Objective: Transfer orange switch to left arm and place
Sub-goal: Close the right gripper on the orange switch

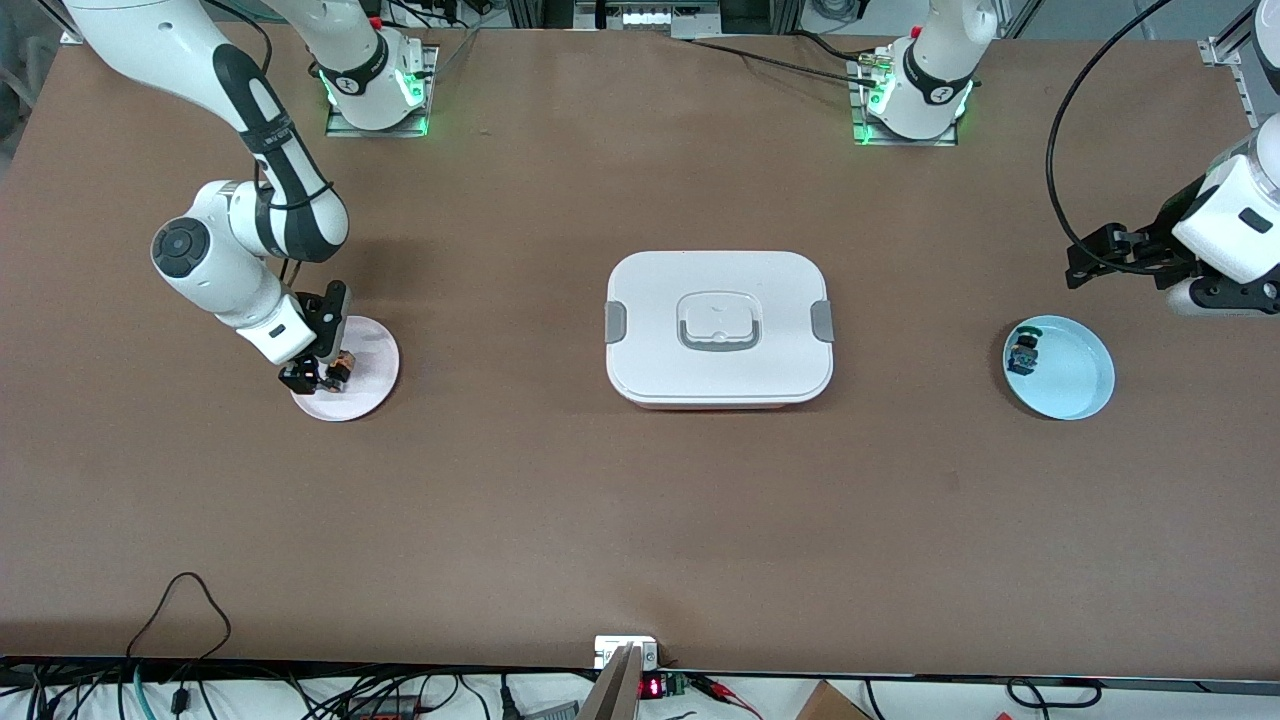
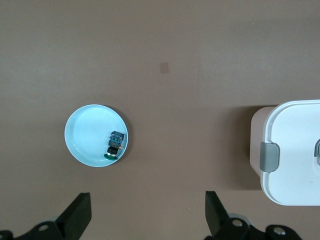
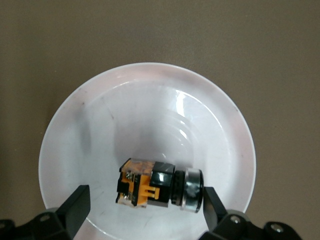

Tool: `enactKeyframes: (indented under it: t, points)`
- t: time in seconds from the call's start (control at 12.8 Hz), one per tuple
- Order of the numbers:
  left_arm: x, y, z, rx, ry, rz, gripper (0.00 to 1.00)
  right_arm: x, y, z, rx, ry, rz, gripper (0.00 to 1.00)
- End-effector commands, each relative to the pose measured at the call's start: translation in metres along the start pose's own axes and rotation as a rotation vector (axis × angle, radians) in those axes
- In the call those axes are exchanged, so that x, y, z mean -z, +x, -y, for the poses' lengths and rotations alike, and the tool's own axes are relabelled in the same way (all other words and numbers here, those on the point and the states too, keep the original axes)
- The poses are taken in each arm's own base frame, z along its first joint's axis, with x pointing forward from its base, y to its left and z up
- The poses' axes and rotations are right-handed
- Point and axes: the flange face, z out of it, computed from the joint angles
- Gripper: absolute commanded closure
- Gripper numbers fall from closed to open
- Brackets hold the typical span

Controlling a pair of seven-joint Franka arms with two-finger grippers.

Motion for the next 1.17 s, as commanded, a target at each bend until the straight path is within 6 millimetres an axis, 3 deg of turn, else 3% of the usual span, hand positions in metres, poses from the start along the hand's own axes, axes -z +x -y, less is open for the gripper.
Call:
enactKeyframes:
  t: [0.0,0.63,0.7,0.86,0.94,1.09]
  points:
    - [0.007,0.003,-0.002,-0.001,-0.012,0.002,0.00,-0.004,0.000,0.001,-0.014,0.005,-0.011,0.00]
    - [0.006,0.003,-0.002,-0.002,-0.013,0.003,0.00,-0.020,0.001,-0.001,-0.041,-0.001,-0.020,0.00]
    - [0.007,0.003,-0.002,-0.002,-0.013,0.002,0.00,-0.020,0.001,-0.001,-0.039,-0.001,-0.020,0.08]
    - [0.006,0.003,-0.002,-0.002,-0.013,0.003,0.00,-0.017,0.003,-0.003,-0.029,-0.007,-0.021,0.57]
    - [0.006,0.003,-0.002,-0.001,-0.013,0.003,0.00,-0.012,0.003,-0.007,-0.024,-0.018,-0.022,0.74]
    - [0.006,0.003,-0.002,-0.001,-0.013,0.003,0.00,0.008,0.016,-0.018,0.009,-0.029,-0.039,0.95]
